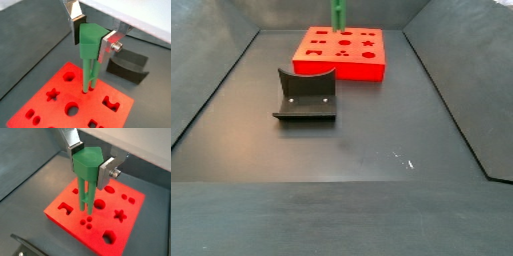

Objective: Insert the 3 prong object.

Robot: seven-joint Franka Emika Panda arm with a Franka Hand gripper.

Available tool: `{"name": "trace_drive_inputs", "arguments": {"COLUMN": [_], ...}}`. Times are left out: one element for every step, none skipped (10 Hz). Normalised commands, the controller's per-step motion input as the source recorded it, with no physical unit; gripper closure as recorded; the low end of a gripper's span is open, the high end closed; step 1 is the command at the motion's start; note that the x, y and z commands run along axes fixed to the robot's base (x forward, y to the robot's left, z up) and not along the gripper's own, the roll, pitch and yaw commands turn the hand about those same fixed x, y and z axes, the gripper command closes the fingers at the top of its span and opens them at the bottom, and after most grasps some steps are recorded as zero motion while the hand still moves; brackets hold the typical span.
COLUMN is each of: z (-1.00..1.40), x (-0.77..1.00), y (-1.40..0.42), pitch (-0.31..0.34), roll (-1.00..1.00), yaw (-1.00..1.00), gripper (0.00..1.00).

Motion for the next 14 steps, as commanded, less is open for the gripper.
{"name": "trace_drive_inputs", "arguments": {"z": [-0.27, -0.13, -0.05, -0.06, -0.11, -0.2, -0.22, -0.2, -0.24, -0.22, -0.22, -0.2, -0.21, -0.05], "x": [0.0, -0.06, -0.06, 0.0, 0.0, 0.0, 0.01, 0.0, 0.0, 0.0, 0.0, 0.0, 0.0, -0.08], "y": [0.19, 0.24, 0.14, 0.03, 0.0, -0.06, 0.0, 0.0, -0.05, -0.01, 0.0, 0.0, -0.01, -0.02], "pitch": [-0.084, -0.073, -0.09, -0.086, -0.101, -0.11, -0.12, -0.1, -0.121, -0.133, -0.14, -0.137, -0.093, -0.049], "roll": [0.0, -0.03, -0.07, -0.05, 0.0, 0.02, 0.12, 0.16, 0.11, 0.14, 0.16, 0.17, 0.13, 0.01], "yaw": [-0.83, -0.45, -0.22, -0.01, 0.02, 0.09, 0.08, 0.03, 0.0, 0.0, 0.0, 0.0, 0.0, 0.0], "gripper": [1.0, 1.0, 1.0, 1.0, 1.0, 1.0, 1.0, 1.0, 1.0, 1.0, 1.0, 1.0, 1.0, 1.0]}}
